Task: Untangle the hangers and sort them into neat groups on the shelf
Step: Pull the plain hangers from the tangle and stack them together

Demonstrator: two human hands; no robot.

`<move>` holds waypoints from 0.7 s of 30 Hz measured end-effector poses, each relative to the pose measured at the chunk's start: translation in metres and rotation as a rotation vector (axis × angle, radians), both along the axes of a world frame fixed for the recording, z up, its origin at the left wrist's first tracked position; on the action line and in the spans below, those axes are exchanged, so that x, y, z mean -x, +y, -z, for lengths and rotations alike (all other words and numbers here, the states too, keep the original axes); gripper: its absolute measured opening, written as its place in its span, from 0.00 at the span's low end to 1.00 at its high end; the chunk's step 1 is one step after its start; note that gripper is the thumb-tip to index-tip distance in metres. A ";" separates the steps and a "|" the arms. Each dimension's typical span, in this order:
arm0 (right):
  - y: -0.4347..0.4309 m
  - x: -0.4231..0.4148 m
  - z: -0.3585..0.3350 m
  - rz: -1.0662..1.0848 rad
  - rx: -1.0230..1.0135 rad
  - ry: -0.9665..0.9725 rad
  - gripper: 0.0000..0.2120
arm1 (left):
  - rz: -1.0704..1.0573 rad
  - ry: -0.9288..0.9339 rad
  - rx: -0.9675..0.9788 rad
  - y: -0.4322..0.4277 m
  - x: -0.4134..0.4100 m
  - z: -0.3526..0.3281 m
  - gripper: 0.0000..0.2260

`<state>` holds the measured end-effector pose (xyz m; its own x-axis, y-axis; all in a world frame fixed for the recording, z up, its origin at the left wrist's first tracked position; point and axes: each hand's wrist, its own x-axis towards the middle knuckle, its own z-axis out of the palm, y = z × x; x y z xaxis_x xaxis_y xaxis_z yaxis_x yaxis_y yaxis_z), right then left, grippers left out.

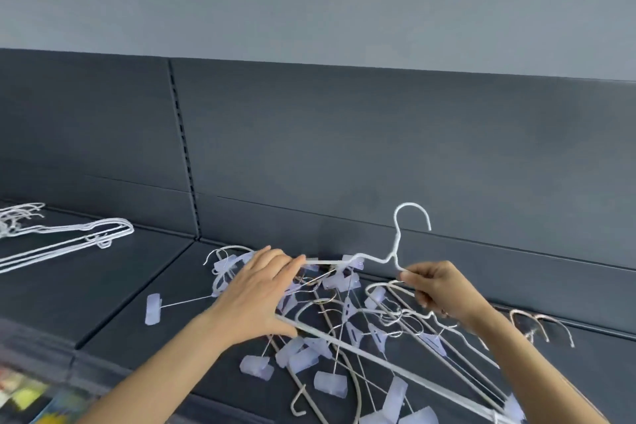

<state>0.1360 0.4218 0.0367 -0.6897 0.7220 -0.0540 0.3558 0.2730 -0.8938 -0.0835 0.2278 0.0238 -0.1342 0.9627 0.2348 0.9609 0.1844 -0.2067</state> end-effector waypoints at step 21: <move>-0.206 0.412 0.022 -0.300 -0.470 -0.130 0.16 | -0.749 -0.411 -0.214 -0.303 0.355 0.043 0.44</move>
